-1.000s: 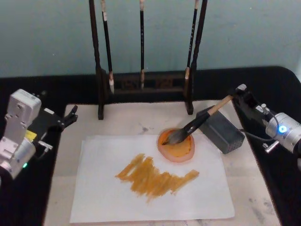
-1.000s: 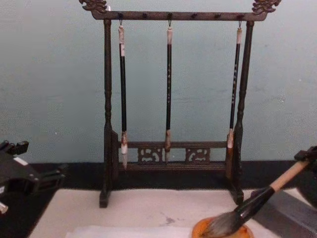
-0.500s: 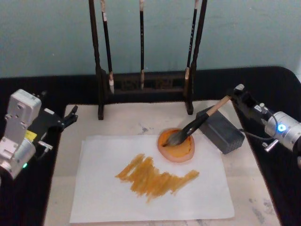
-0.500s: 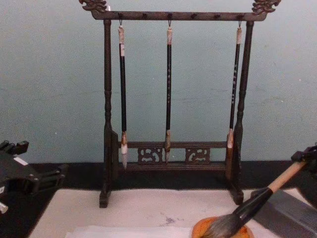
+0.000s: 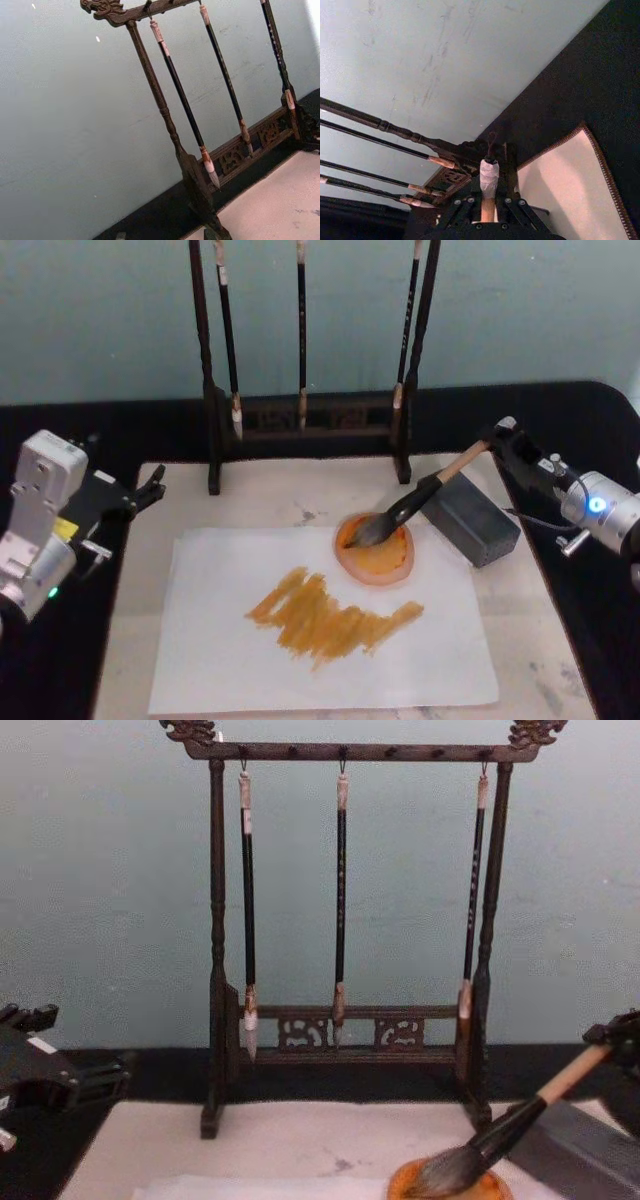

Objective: Pick up the brush from the inkstone, write on the paper, then place the brush back to its original position.

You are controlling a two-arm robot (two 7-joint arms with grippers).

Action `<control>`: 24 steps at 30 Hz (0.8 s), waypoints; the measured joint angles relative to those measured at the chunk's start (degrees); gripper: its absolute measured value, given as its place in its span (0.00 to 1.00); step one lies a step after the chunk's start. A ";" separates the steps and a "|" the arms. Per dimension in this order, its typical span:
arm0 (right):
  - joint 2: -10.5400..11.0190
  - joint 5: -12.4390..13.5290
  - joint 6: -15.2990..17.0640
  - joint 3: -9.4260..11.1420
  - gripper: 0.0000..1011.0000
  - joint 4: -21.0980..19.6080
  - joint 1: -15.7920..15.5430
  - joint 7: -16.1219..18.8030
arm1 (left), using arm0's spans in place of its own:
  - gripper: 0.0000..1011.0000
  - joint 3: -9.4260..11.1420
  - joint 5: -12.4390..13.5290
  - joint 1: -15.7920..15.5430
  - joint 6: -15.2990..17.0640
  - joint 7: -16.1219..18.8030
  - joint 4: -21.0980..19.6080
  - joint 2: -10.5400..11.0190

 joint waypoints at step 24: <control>0.84 4.68 1.17 -1.75 0.16 2.51 1.13 -0.48 | 1.00 0.00 0.00 0.00 0.00 0.00 0.00 0.00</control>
